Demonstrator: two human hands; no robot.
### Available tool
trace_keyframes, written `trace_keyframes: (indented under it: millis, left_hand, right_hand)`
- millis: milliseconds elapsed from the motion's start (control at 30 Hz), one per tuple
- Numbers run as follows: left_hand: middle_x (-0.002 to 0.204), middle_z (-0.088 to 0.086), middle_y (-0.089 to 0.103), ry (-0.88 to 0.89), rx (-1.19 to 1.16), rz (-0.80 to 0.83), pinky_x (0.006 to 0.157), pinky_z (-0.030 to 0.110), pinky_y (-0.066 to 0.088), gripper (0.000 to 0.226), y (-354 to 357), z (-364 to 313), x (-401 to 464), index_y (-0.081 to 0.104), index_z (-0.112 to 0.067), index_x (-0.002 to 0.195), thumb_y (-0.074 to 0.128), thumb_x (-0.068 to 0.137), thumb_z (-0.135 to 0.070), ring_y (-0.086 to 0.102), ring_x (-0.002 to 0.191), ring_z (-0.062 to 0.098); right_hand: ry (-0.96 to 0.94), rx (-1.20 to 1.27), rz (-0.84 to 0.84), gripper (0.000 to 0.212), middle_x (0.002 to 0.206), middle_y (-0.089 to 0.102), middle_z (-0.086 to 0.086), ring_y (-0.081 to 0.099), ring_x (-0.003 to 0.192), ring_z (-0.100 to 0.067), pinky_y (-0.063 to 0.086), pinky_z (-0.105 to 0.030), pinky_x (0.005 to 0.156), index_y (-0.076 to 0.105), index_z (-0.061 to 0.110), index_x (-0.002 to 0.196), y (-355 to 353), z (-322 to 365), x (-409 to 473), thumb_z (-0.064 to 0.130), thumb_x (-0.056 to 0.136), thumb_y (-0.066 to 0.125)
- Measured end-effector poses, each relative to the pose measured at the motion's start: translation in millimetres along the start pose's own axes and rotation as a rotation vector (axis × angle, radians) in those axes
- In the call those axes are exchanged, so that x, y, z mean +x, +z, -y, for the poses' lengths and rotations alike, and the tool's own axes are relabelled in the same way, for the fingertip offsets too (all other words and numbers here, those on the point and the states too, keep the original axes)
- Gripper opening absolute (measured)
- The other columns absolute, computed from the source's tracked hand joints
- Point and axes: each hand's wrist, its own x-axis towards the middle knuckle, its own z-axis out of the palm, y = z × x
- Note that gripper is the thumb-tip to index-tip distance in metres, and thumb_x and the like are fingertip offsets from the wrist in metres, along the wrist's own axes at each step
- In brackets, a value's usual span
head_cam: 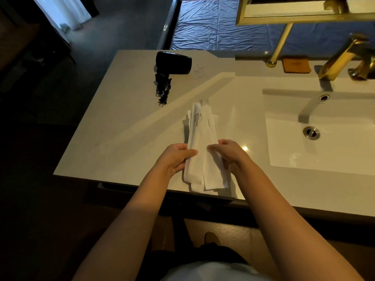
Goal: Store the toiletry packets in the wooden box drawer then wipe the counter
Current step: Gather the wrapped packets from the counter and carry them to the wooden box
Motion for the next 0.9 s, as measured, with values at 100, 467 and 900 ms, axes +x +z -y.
trace_keyframes:
  millis: [100, 467, 900]
  left_hand:
    - [0.102, 0.008, 0.071, 0.035, -0.066, 0.043, 0.076, 0.028, 0.059, 0.026, -1, 2, -4, 0.063, -0.008, 0.110, 0.064, 0.085, -0.014, 0.070, 0.092, 0.017]
    - [0.105, 0.012, 0.066, -0.065, -0.394, 0.296, 0.089, 0.037, 0.051, 0.021, 27, 12, -15, 0.058, -0.006, 0.111, 0.052, 0.091, -0.005, 0.063, 0.100, 0.023]
    - [0.081, 0.005, 0.073, 0.226, -0.098, 0.019, 0.064, 0.028, 0.056, 0.012, 53, 21, -25, 0.069, -0.014, 0.086, 0.064, 0.081, -0.004, 0.071, 0.074, 0.017]
  right_hand:
    - [-0.034, 0.089, -0.027, 0.023, 0.080, 0.063, -0.006, 0.059, 0.066, -0.018, 0.048, -0.029, 0.056, 0.058, 0.012, 0.092, -8, -8, 1, 0.016, 0.075, 0.072]
    - [-0.145, 0.211, 0.086, 0.013, 0.099, 0.069, -0.012, 0.067, 0.087, -0.029, 0.057, -0.042, 0.081, 0.064, 0.017, 0.090, -39, -27, -12, 0.014, 0.078, 0.070]
    - [-0.282, 0.172, -0.225, 0.012, 0.075, 0.066, -0.004, 0.059, 0.063, -0.016, 0.047, -0.026, 0.056, 0.063, 0.017, 0.068, -96, -72, -51, 0.012, 0.072, 0.074]
